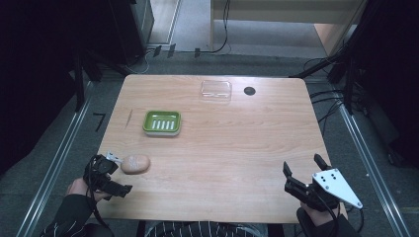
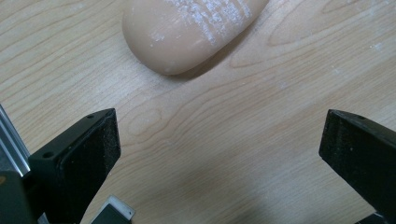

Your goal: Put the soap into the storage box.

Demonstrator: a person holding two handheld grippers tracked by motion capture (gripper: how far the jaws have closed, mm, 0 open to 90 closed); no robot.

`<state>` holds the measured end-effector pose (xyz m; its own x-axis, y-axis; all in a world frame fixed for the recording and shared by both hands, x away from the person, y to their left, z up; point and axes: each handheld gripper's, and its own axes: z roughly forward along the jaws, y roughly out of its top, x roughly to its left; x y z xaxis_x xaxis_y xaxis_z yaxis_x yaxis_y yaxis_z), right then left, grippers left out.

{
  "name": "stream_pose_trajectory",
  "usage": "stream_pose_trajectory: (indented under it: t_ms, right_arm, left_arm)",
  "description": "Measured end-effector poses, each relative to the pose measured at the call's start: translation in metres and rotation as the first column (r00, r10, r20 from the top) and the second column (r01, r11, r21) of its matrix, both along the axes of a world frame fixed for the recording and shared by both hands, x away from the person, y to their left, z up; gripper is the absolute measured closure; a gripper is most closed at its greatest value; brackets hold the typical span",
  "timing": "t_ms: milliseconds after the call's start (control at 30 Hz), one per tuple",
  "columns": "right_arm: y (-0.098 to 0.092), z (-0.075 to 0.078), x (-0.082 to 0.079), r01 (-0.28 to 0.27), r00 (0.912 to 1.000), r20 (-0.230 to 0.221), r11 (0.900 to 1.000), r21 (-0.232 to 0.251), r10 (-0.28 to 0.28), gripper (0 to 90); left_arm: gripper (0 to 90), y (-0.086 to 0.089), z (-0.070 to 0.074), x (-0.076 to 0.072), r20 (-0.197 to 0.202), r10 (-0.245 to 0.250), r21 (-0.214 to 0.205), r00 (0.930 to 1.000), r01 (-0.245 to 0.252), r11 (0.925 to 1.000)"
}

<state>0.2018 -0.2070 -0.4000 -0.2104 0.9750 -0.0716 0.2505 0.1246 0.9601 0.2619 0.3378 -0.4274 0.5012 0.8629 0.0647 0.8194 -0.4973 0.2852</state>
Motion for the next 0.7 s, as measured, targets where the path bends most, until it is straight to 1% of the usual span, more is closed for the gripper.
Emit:
stream_pose_trajectory:
  t_ms: [333,433,500,533,600,667,700]
  right_arm:
    - [0.001,-0.001,0.004,-0.008,0.9999,-0.015,1.0,0.0,0.008,13.4]
    - [0.0,-0.001,0.005,-0.014,0.9998,-0.014,0.9999,-0.008,0.014,13.4]
    - [0.0,-0.001,0.004,-0.016,0.9998,-0.014,0.9999,-0.002,0.016,13.4]
    - [0.0,-0.001,0.004,-0.018,0.9998,-0.014,0.9998,-0.003,0.018,13.4]
    - [0.0,-0.001,0.005,-0.016,0.9998,-0.013,0.9999,-0.003,0.016,13.4]
    - [0.001,-0.001,0.005,-0.02,0.9997,-0.015,0.9998,-0.003,0.02,13.4]
    - [0.003,-0.001,0.006,-0.023,0.9996,-0.017,0.9997,-0.007,0.022,13.4]
  left_arm:
    - [0.0,-0.002,0.002,0.004,-0.013,-0.031,0.005,0.9994,0.031,0.9995]
    - [0.0,-0.003,0.004,0.005,-0.015,-0.046,0.014,0.9988,0.046,0.9988]
    - [0.0,-0.004,0.005,0.006,-0.015,-0.06,0.018,0.9981,0.06,0.998]
    - [0.0,-0.005,0.007,0.007,-0.01,-0.07,0.022,0.9975,0.07,0.9973]
    - [0.0,-0.005,0.007,0.009,-0.011,-0.075,0.018,0.9971,0.075,0.997]
    - [0.0,-0.006,0.007,0.012,-0.013,-0.09,0.025,0.9958,0.091,0.9955]
    - [0.0,-0.006,0.007,0.014,-0.01,-0.09,0.025,0.9959,0.09,0.9956]
